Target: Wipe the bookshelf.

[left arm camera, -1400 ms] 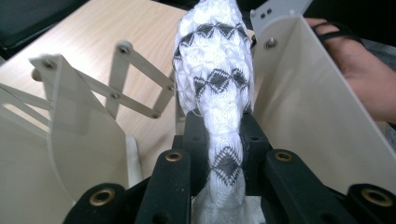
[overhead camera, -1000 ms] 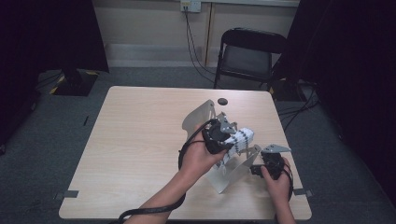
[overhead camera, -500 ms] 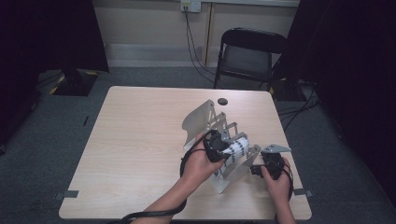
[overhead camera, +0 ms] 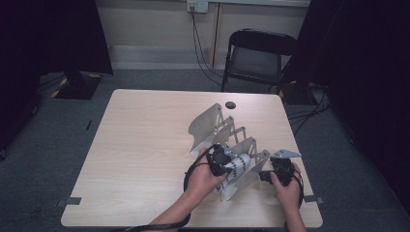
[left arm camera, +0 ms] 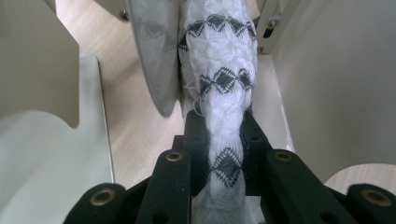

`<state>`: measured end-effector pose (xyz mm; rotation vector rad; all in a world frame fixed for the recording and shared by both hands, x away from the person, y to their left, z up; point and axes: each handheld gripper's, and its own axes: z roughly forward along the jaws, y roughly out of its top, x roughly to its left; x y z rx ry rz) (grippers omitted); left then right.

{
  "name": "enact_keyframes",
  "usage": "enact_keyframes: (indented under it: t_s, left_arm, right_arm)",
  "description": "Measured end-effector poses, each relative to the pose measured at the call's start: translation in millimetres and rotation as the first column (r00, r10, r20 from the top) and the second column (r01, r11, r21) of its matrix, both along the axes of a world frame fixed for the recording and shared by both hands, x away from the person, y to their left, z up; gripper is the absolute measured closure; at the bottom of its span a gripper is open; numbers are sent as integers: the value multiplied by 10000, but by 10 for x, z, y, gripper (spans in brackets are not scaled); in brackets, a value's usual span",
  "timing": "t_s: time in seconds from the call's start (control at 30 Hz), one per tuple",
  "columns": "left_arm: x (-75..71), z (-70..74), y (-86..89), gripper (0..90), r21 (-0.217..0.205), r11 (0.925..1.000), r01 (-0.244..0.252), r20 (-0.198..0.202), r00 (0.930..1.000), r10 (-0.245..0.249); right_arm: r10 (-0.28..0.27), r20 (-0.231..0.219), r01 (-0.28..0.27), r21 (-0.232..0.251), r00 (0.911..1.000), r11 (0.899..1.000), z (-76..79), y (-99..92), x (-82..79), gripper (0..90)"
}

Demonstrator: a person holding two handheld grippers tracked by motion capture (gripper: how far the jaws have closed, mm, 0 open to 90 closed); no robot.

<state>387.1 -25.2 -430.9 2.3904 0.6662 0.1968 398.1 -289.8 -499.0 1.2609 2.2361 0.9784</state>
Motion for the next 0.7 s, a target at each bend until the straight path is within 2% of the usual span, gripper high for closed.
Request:
enact_keyframes:
  t_s: [0.37, 0.7]
  left_arm:
    - [-45, -180, 83, 778, 114, 9999, -93, -187, 9998, 95]
    - [-55, -198, 259, 779, 27, 9993, -367, -246, 9990, 367]
  right_arm:
    - [0, -2, 0, 0, 10000, 10000, 0, 0, 0, 150]
    - [0, -1, 0, -5, 10000, 10000, 0, 0, 0, 150]
